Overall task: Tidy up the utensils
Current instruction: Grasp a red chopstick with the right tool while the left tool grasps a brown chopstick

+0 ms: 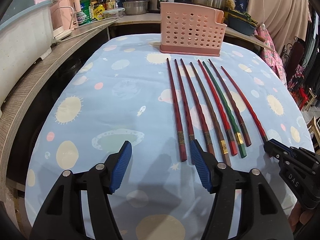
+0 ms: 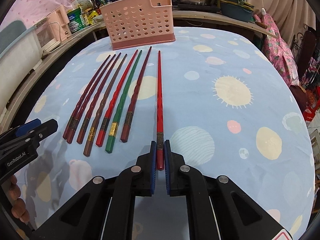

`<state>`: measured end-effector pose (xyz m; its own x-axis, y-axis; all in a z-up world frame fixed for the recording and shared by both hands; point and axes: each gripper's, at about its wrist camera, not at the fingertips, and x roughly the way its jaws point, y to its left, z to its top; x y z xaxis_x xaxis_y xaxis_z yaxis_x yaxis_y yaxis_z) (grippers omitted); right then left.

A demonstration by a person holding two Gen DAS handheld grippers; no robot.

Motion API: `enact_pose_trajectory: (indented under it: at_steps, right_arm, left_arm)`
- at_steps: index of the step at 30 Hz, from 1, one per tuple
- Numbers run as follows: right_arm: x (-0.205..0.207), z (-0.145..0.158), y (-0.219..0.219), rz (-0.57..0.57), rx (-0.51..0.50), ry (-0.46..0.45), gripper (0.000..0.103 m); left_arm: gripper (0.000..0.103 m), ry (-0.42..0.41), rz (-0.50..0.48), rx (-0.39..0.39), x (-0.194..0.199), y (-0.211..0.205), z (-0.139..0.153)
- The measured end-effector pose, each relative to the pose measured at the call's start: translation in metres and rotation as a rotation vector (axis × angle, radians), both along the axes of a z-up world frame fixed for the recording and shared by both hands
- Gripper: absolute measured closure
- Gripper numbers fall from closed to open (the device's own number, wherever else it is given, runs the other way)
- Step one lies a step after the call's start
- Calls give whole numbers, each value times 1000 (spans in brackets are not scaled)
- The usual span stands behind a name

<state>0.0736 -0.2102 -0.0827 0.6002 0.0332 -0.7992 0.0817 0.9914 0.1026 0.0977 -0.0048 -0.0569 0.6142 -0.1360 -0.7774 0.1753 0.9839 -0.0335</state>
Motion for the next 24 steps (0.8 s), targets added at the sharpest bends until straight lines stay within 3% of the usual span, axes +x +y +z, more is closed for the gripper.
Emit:
enact_pose_trajectory:
  at_steps: [24]
  right_arm:
    - [-11, 0, -6, -8, 15, 7, 96]
  left_arm:
    - [46, 34, 23, 50, 17, -8, -25]
